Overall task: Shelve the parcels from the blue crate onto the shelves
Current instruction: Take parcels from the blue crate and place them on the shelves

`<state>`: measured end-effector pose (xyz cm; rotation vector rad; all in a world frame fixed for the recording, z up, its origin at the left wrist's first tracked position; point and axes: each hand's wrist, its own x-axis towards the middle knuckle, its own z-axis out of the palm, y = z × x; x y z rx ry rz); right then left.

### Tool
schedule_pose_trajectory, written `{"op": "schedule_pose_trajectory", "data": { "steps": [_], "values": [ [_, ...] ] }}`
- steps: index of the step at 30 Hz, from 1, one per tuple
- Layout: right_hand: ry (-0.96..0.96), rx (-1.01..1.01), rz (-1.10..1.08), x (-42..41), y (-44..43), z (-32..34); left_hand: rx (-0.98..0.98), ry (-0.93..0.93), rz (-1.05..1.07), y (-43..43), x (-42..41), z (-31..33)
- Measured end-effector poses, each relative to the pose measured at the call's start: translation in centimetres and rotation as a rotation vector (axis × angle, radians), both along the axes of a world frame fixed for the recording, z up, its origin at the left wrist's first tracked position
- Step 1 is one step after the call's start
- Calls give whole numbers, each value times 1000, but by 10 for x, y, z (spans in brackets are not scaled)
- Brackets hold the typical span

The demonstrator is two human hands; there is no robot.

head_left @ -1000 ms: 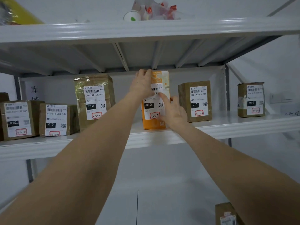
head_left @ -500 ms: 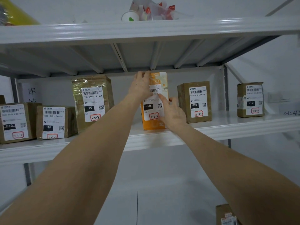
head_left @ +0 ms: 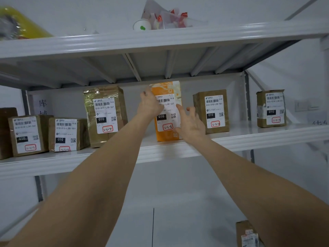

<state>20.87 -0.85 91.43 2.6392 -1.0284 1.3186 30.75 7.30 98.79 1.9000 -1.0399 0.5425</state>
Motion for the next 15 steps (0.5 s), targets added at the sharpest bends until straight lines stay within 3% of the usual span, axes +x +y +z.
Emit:
{"op": "schedule_pose_trajectory", "data": {
  "steps": [7,15],
  "values": [
    [-17,-8,21,-13,13,-9,-47,-166,153,10,-22,-32],
    [-80,-63,81,-47,34,-56,-35,-194,139,28,-65,-97]
  ]
}}
